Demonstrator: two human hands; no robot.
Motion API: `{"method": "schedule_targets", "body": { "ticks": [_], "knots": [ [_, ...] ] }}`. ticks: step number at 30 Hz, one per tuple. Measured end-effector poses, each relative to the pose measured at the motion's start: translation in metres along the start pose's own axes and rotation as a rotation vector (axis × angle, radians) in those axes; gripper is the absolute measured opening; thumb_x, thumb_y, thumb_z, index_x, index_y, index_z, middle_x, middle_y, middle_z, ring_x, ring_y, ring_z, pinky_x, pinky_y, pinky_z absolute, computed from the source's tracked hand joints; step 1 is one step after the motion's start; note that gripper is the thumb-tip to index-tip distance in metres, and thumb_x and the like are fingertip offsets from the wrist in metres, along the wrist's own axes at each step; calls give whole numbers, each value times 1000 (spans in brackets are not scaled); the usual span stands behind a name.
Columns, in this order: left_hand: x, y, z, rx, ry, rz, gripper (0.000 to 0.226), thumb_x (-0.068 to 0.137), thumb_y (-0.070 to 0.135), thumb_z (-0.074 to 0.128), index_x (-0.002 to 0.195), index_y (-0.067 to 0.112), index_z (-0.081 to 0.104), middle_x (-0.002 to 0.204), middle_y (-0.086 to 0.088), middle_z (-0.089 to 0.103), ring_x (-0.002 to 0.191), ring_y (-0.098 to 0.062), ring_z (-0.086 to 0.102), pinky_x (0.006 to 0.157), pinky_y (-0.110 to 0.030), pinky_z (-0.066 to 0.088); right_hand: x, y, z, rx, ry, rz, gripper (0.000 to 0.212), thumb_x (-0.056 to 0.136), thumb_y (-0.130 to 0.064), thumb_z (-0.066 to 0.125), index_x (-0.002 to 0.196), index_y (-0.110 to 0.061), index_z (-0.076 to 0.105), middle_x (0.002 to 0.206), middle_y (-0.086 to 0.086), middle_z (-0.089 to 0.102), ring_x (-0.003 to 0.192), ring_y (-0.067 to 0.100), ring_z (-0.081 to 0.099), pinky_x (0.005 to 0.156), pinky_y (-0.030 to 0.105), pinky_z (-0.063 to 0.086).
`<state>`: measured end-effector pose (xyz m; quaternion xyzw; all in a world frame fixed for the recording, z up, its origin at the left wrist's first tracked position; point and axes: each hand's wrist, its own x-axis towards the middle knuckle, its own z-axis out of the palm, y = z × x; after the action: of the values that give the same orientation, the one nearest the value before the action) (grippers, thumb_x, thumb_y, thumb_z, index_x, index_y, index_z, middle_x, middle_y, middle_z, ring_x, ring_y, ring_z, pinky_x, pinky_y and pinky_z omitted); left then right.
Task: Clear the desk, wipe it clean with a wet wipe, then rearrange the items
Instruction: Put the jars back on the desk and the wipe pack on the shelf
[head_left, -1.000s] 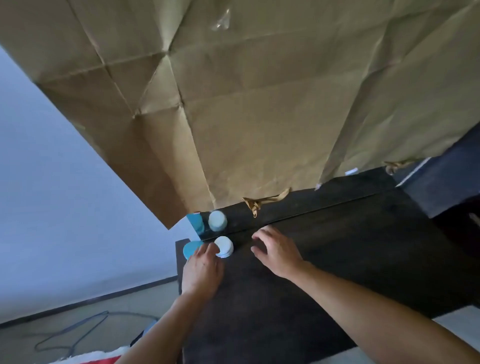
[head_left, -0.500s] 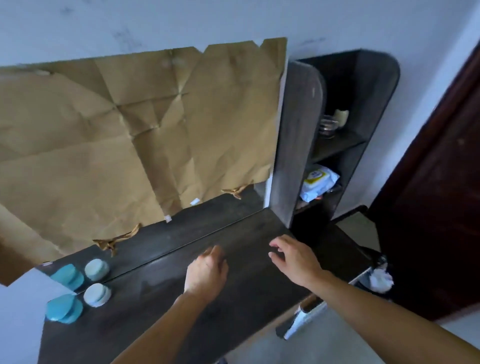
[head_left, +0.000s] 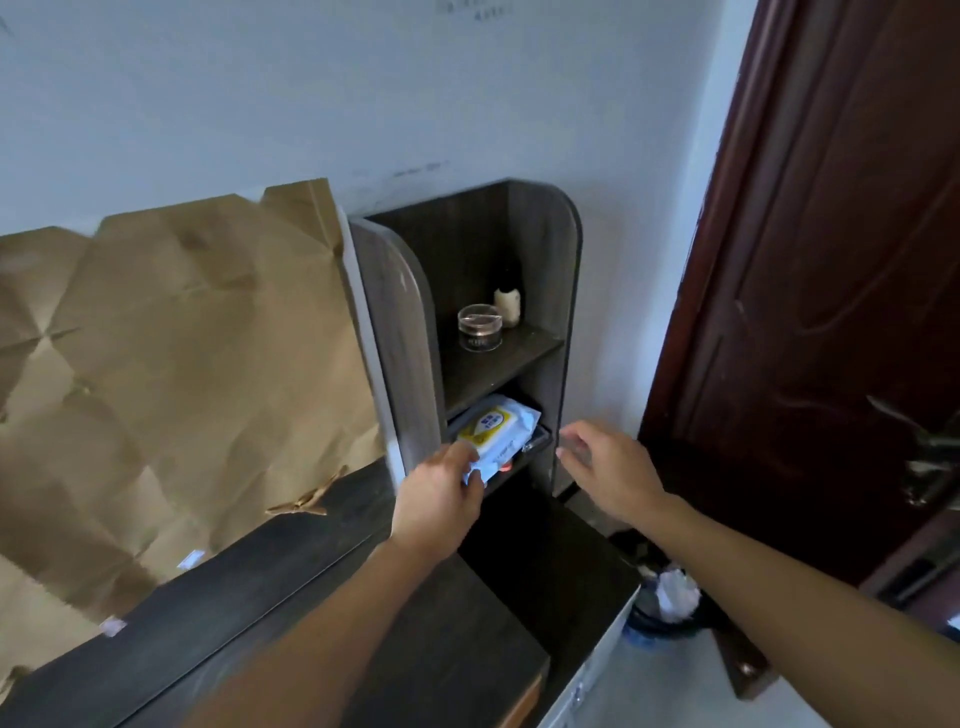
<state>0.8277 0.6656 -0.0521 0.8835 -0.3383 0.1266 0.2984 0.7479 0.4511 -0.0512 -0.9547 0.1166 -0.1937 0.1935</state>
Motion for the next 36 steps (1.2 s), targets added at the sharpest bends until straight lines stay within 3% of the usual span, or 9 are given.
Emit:
{"method": "schedule_targets", "body": {
  "ticks": [4, 10, 15, 18, 21, 25, 32, 36],
  "knots": [
    [67, 16, 16, -82, 80, 7, 11, 83, 14, 59, 94, 12, 61, 90, -1, 64, 75, -23, 62, 63, -35, 50, 56, 25, -17, 21, 65, 6, 25, 89, -30, 59, 109, -15, 62, 102, 2, 65, 88, 22, 63, 75, 36, 51],
    [145, 24, 34, -122, 181, -17, 17, 82, 11, 60, 99, 8, 61, 100, -5, 59, 87, -24, 60, 70, -36, 50, 123, 41, -24, 79, 132, -71, 23, 88, -27, 60, 108, -16, 61, 99, 0, 64, 86, 20, 63, 73, 39, 53],
    [185, 7, 42, -126, 301, -137, 31, 78, 7, 64, 108, 6, 56, 113, -12, 50, 107, -28, 49, 94, -35, 40, 171, 37, -17, 94, 171, -225, 25, 86, -22, 64, 109, -14, 63, 97, 1, 65, 85, 19, 63, 66, 30, 51],
    [207, -3, 52, -107, 221, -277, 47, 79, 17, 66, 125, 12, 52, 125, -10, 44, 117, -25, 43, 102, -33, 36, 200, 36, -5, 97, 184, -272, 31, 85, -22, 63, 114, -12, 60, 104, 4, 61, 93, 23, 60, 68, 33, 52],
    [226, -5, 65, 74, 91, -321, 58, 78, 32, 66, 132, 25, 47, 131, -5, 40, 119, -27, 42, 100, -38, 40, 221, 39, 9, 137, 183, -226, 49, 83, -21, 64, 128, -6, 51, 120, 12, 59, 109, 29, 56, 86, 38, 51],
    [230, -8, 77, 139, 84, -365, 56, 78, 39, 69, 129, 22, 52, 132, -3, 38, 118, -24, 43, 99, -39, 42, 235, 44, 26, 235, 89, -185, 69, 85, -22, 62, 143, 0, 31, 142, 18, 44, 129, 31, 43, 104, 38, 37],
    [206, -2, 84, 62, 250, -432, 48, 71, 23, 75, 113, 12, 57, 127, -6, 41, 111, -24, 52, 94, -30, 47, 259, 44, 48, 360, -39, -216, 74, 88, -24, 60, 147, -2, 21, 145, 18, 38, 132, 30, 39, 106, 35, 33],
    [183, 9, 84, 62, 284, -486, 50, 74, 20, 77, 116, 12, 51, 120, -5, 47, 105, -20, 55, 85, -12, 36, 272, 39, 58, 456, -49, -159, 69, 87, -23, 63, 143, -5, 29, 133, 18, 50, 118, 34, 51, 94, 39, 42]
  ]
}}
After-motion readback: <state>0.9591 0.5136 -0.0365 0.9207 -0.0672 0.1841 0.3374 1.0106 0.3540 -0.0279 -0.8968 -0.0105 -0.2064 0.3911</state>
